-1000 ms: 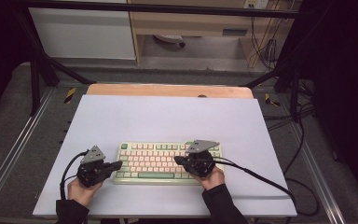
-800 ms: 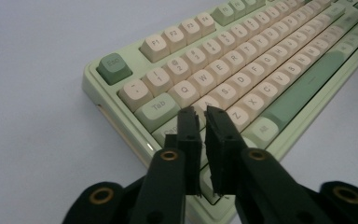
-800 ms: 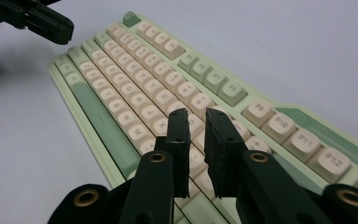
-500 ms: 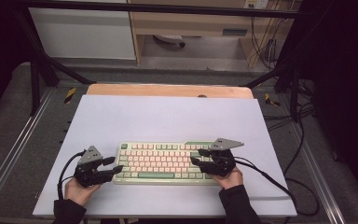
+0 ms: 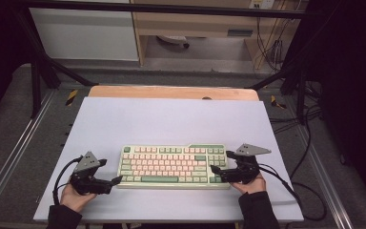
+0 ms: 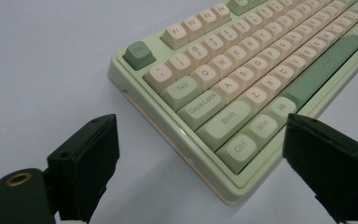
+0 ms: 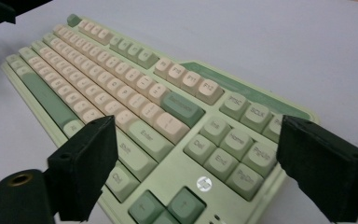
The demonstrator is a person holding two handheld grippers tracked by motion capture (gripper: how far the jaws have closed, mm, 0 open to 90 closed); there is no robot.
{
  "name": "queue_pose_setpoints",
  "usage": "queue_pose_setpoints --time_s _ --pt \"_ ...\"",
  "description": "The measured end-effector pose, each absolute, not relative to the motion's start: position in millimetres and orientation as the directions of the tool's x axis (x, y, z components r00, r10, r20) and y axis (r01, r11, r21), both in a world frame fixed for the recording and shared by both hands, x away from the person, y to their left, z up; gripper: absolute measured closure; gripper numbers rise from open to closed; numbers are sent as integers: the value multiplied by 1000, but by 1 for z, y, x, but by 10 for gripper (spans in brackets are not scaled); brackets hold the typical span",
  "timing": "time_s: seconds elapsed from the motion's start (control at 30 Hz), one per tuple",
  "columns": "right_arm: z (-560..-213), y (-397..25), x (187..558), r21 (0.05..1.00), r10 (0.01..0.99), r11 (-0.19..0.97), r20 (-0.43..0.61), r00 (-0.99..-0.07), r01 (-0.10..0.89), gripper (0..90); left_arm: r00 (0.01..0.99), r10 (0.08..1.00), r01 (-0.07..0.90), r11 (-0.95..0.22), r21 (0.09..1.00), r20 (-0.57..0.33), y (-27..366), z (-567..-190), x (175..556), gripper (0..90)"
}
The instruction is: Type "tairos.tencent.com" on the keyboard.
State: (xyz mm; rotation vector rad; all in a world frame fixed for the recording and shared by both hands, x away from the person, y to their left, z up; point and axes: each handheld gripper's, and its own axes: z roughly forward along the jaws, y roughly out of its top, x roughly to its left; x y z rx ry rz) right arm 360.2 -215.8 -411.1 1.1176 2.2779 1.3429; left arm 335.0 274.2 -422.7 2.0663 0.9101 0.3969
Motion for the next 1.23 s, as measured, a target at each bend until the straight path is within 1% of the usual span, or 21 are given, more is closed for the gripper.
queue_pose_setpoints --time_s 0.4,0.6,0.97,1.23 --pt "-431 -249 352 792 745 298 155 -648 533 8 677 734 480 -384 789 -54 288 -430 334 86" --pt "-441 -261 347 772 749 299 175 -639 561 5 685 727 474 -395 787 -48 289 -433 333 85" --pt "-449 -272 342 766 739 291 200 -644 573 2 684 727 484 -394 781 -57 292 -437 332 90" --pt "-449 -272 341 771 737 292 196 -647 566 3 689 723 482 -398 781 -57 290 -438 332 92"
